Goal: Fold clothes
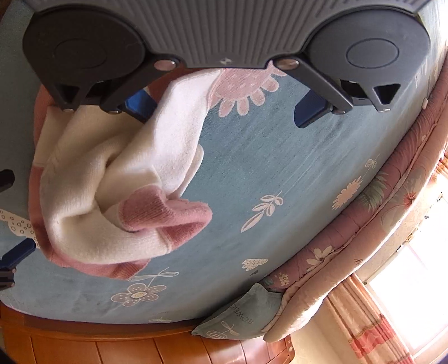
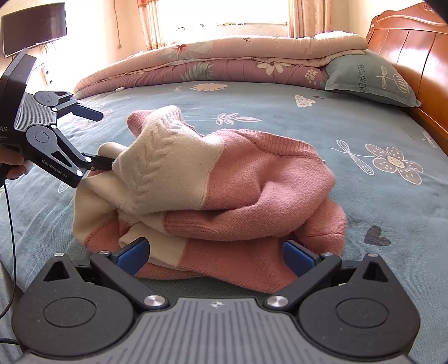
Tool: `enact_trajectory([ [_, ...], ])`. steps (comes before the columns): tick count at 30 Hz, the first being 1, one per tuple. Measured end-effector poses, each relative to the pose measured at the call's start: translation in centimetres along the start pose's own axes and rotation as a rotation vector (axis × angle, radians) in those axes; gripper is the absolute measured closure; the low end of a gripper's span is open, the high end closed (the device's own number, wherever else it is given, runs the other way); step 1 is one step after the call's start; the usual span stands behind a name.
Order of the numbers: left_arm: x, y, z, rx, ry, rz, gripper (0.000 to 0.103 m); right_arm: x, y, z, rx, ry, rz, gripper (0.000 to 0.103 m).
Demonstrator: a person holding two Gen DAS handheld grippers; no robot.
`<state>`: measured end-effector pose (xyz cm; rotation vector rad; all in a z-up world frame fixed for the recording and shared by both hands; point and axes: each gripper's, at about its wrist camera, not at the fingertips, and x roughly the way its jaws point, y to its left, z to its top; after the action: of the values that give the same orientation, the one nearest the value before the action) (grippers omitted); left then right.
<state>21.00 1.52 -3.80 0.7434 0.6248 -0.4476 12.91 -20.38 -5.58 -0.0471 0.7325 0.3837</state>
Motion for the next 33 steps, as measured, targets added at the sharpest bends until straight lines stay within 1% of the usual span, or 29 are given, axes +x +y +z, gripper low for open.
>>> enact_trajectory([
  [1,0.4,-0.6,0.3,0.044,-0.001,0.024,0.001,0.0,0.4,0.2,-0.01,-0.002,0.007,0.0],
  [3,1.2,-1.0,0.9,0.062,-0.009,0.03,0.001,0.0,0.9,0.3,-0.024,-0.007,0.014,0.0],
  [5,1.9,-1.1,1.5,0.065,-0.007,-0.003,0.001,0.0,1.3,0.2,-0.031,-0.004,0.018,0.0],
  [8,2.1,-1.4,1.8,0.16,-0.046,-0.015,0.0,0.2,1.5,0.1,-0.03,0.007,0.021,0.0],
  [14,3.5,2.1,1.9,0.051,-0.059,-0.086,0.0,0.5,1.4,-0.2,-0.016,0.02,0.013,0.0],
  [15,3.6,2.3,1.8,0.047,-0.052,-0.097,0.0,0.3,1.3,-0.2,-0.019,0.016,0.01,0.0],
  [16,3.7,2.3,1.7,0.047,-0.048,-0.112,0.001,0.1,1.2,-0.2,-0.022,0.011,0.005,0.0],
  [18,3.4,1.4,1.6,0.084,-0.072,-0.151,0.001,0.1,0.9,-0.2,-0.01,0.009,0.005,0.0],
  [20,3.7,0.2,1.9,0.12,-0.089,-0.152,0.001,0.4,0.6,-0.2,0.011,0.014,0.007,0.0],
  [21,4.2,-0.2,2.1,0.112,-0.08,-0.152,0.0,0.5,0.6,-0.2,0.019,0.017,0.008,0.0],
  [22,4.6,0.0,2.2,0.072,-0.069,-0.152,0.0,0.6,0.8,-0.3,0.019,0.02,0.009,0.0],
  [24,5.0,1.1,2.4,-0.042,-0.05,-0.139,0.001,0.6,1.2,-0.4,0.009,0.022,0.011,0.0],
  [25,4.9,1.8,2.2,-0.098,-0.056,-0.121,0.002,0.4,1.4,-0.5,-0.001,0.022,0.011,0.0],
  [27,4.6,2.9,1.7,-0.174,-0.07,-0.095,0.006,0.2,1.5,-0.5,-0.011,0.019,0.003,0.0],
  [29,4.5,4.2,1.1,-0.267,-0.06,-0.077,0.01,0.1,1.6,-0.5,-0.012,0.018,-0.005,0.0],
  [30,4.7,4.9,0.7,-0.31,-0.05,-0.058,0.016,0.1,1.5,-0.5,-0.006,0.016,-0.007,0.0],
  [32,4.9,6.5,-0.2,-0.396,-0.031,-0.018,0.022,0.2,1.5,-0.4,0.005,0.017,-0.007,0.0],
  [33,5.1,7.3,-0.7,-0.438,-0.022,0.002,0.031,0.3,1.4,-0.3,0.004,0.016,-0.008,0.0],
])
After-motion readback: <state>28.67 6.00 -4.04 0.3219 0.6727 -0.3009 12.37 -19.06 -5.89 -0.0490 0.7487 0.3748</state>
